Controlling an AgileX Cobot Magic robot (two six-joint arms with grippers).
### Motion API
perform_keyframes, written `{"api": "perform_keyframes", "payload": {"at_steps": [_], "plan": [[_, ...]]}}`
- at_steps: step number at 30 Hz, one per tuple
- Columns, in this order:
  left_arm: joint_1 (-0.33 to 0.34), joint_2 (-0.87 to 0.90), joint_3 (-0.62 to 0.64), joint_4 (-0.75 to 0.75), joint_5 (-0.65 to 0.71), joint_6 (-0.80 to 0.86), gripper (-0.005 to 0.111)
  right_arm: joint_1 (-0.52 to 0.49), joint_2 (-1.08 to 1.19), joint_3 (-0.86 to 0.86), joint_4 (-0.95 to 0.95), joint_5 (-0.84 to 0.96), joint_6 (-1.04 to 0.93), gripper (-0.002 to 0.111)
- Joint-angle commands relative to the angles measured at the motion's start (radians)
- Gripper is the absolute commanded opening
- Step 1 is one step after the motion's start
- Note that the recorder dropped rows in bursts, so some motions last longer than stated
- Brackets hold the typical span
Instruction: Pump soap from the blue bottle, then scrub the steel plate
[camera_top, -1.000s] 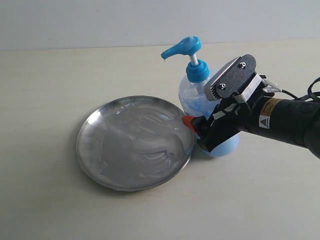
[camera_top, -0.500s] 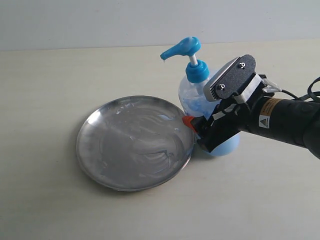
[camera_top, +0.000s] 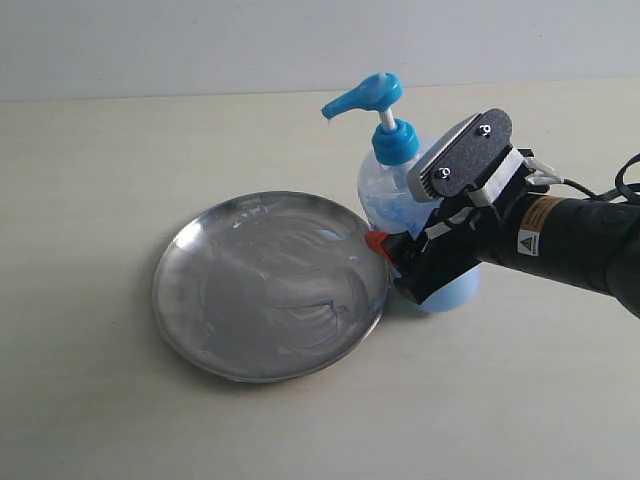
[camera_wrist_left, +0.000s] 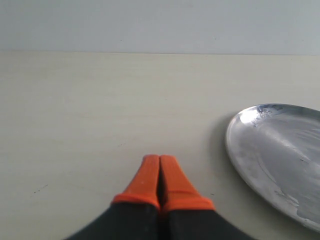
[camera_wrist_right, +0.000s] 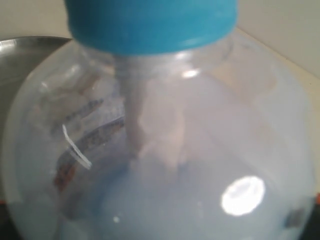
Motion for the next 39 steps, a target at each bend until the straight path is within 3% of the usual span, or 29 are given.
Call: {"api": "perform_keyframes", "payload": {"at_steps": [1,12,33,39], "plan": [[0.003,-0.006,0.003,0.004,-0.009,-0.004,0.000,0.000,-0.021,-0.017,0.016,-0.064,-0.016,0.000],[0.003,-0.006,-0.007,0.008,-0.001,-0.004,0.000,0.000,-0.021,-0.017,0.085,-0.095,-0.062,0.000],[-0.001,0.309,-0.373,-0.050,-0.001,-0.004,0.000,0.000,0.038,-0.017,0.171,-0.213,-0.163,0.000],[-0.036,0.392,-0.460,-0.067,-0.001,-0.004,0.000,0.000,0.039,-0.017,0.163,-0.239,-0.163,0.000]]}}
